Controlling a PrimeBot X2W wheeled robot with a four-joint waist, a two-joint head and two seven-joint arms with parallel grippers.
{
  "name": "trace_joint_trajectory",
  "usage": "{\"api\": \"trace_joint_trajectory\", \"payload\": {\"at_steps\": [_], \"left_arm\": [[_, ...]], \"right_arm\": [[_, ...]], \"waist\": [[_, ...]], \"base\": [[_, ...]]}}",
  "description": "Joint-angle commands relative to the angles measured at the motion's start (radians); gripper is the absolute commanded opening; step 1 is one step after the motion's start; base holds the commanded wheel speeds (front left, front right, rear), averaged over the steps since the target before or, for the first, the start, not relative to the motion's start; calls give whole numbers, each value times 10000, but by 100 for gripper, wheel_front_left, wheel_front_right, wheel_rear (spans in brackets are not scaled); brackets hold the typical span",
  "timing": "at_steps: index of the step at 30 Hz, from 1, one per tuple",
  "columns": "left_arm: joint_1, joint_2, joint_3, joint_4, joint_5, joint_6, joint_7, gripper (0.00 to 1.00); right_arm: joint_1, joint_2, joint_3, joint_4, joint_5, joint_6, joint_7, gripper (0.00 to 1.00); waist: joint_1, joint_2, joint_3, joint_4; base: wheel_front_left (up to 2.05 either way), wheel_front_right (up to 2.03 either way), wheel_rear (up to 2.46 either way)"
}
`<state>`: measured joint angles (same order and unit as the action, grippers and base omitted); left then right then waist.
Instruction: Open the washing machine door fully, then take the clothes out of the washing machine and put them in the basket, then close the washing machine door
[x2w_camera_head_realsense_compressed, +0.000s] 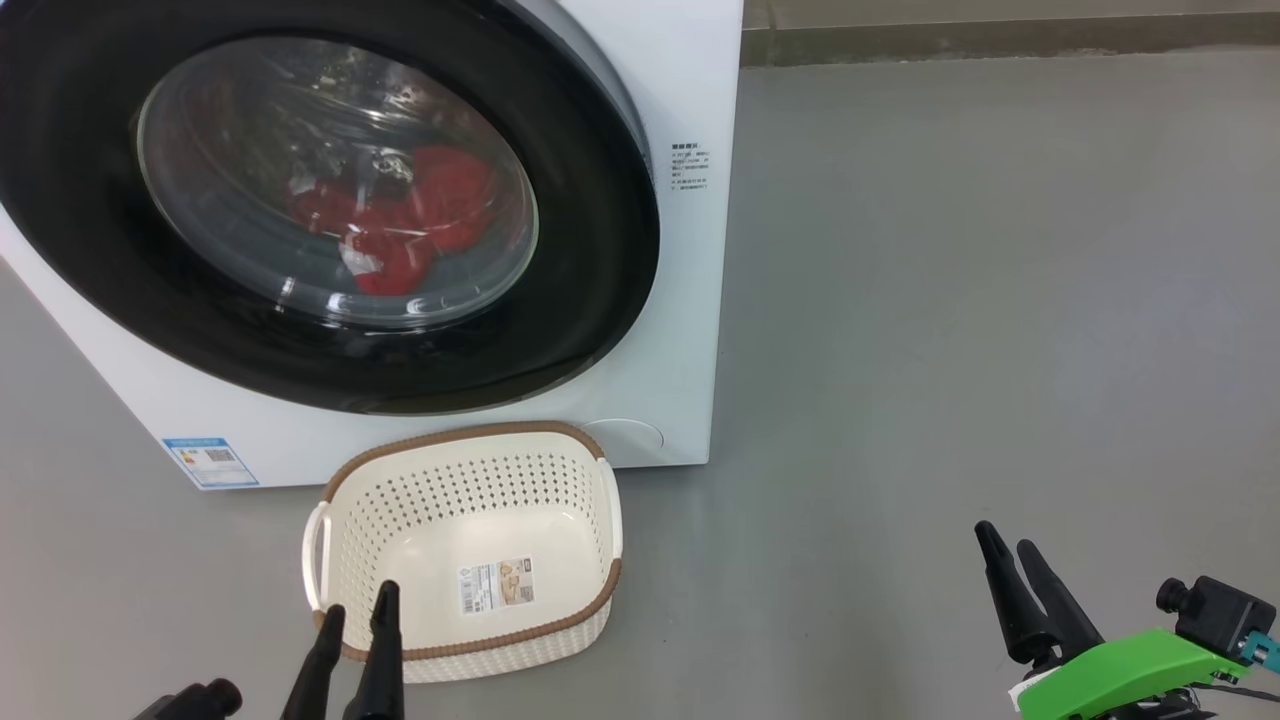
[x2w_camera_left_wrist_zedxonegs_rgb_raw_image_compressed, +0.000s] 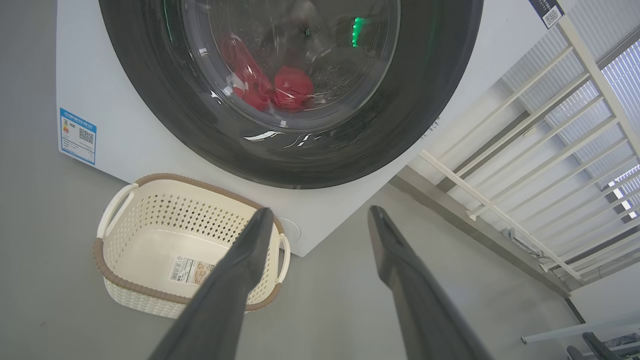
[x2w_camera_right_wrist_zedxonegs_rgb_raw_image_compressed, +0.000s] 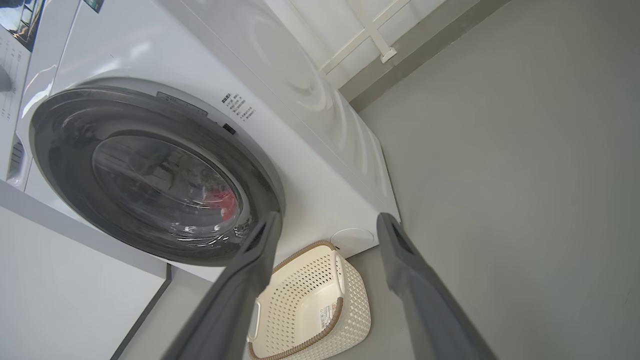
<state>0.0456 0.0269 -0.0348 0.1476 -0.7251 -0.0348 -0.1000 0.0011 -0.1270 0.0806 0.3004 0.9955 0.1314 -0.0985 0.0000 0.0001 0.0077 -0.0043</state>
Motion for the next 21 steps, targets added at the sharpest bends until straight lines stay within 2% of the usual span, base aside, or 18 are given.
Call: {"api": "trace_joint_trajectory", "payload": {"at_steps": [1,21], "left_arm": [[-3,167,146,-341,357,46,-135,100],[250,193,-114,-767,2763,346,-722,100]], "right_arm": [[-65,-239,187,-301,-243,-4,-147,100],[126,-468,482,-419,-1728,-6,-735,100]], "waist": [[0,-1,6,-1],[0,-1,50,-115]], "base": [[0,0,0],[0,0,0]]}}
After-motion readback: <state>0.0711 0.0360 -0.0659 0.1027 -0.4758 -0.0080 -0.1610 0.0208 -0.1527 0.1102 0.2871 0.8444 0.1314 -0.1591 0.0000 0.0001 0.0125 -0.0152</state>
